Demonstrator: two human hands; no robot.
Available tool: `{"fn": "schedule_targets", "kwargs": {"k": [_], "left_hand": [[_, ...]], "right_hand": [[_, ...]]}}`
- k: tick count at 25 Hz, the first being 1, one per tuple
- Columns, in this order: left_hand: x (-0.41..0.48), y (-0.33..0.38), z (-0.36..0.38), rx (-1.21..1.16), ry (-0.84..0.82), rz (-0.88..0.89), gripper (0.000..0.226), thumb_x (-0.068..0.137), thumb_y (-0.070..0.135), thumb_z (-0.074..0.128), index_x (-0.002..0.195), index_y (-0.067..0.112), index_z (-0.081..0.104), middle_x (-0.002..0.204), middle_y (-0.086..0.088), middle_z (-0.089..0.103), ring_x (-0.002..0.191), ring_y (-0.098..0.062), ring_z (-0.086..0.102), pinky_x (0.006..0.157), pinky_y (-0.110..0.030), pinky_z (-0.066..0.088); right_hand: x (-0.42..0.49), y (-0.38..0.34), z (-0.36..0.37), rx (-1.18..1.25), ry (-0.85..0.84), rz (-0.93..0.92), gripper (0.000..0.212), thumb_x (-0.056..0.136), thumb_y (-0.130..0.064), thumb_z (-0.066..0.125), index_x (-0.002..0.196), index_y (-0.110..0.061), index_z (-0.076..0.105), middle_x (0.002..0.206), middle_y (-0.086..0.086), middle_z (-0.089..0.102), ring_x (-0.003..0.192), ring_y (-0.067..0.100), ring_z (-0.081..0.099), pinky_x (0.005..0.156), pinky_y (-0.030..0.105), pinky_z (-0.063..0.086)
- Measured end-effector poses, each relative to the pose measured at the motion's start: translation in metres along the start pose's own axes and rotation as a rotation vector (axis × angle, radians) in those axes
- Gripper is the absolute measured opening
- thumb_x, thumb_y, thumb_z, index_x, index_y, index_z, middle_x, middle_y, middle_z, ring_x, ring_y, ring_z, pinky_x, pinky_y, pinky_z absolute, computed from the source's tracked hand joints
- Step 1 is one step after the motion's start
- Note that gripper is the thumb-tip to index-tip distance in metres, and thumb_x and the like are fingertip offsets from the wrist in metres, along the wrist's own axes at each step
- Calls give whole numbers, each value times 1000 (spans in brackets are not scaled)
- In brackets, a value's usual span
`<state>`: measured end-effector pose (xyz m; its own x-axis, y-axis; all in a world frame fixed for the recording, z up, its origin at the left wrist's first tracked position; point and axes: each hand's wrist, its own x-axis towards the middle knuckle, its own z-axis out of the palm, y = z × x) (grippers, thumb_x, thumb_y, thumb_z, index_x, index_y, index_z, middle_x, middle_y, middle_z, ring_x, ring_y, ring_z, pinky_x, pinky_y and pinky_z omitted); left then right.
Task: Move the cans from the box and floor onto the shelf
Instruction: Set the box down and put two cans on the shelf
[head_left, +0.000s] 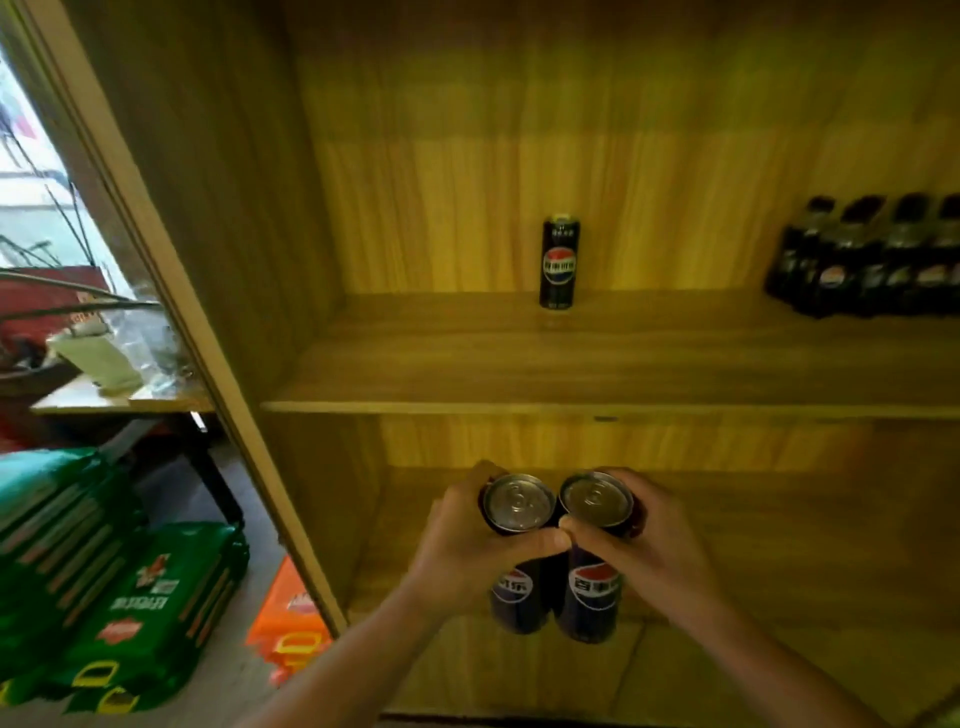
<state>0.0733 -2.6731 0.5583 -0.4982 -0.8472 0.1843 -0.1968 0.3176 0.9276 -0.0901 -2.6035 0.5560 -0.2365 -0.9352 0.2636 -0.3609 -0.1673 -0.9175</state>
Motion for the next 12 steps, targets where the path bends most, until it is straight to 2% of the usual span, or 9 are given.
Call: {"fn": "schedule_targets", "kwargs": {"k": [2,4,6,9,11,12], "left_hand": [[18,42,-19,-16,-30,35,47,49,44,85,84,21,63,79,8,72,79,-6,68,69,-24,53],[35,77,-31,-13,-59,73,34,57,32,85,82,21,65,78,8,71,78,-5,68,69,-21,53],[55,104,-35,-5,-34,73,32,60,29,84,83,23,63,80,8,70,78,-3,68,67,-19,54],[88,129,-29,-53,-19,55,26,65,18,81,74,28,59,72,13,67,63,8,64,55,-9,50],[113,138,-21,-60,4,26,25,66,18,80,72,28,58,73,12,66,64,5,65,60,-12,52],[125,140,-16,-65,17,15,24,67,18,80,74,26,59,77,7,67,72,-3,66,67,-17,52]], "right_hand": [[21,-43,-15,-21,26,-45,44,53,-49,70,88,-24,63,86,-11,68,83,-4,63,67,12,50],[40,-72,-27,-32,57,-64,38,59,-42,74,90,-22,65,88,-12,69,82,-3,64,66,13,50],[60,-90,-39,-37,110,-70,33,66,-31,76,94,-19,65,89,-10,69,82,0,64,67,12,49],[89,-101,-56,-28,179,-81,28,69,-28,75,94,-16,66,87,-10,69,79,-1,64,63,7,48],[108,-101,-71,5,196,-59,25,71,-28,74,92,-18,65,84,-12,68,72,-6,64,58,6,47],[117,-98,-78,24,198,-42,24,71,-28,74,91,-18,65,83,-12,68,70,-7,64,57,7,46]]}}
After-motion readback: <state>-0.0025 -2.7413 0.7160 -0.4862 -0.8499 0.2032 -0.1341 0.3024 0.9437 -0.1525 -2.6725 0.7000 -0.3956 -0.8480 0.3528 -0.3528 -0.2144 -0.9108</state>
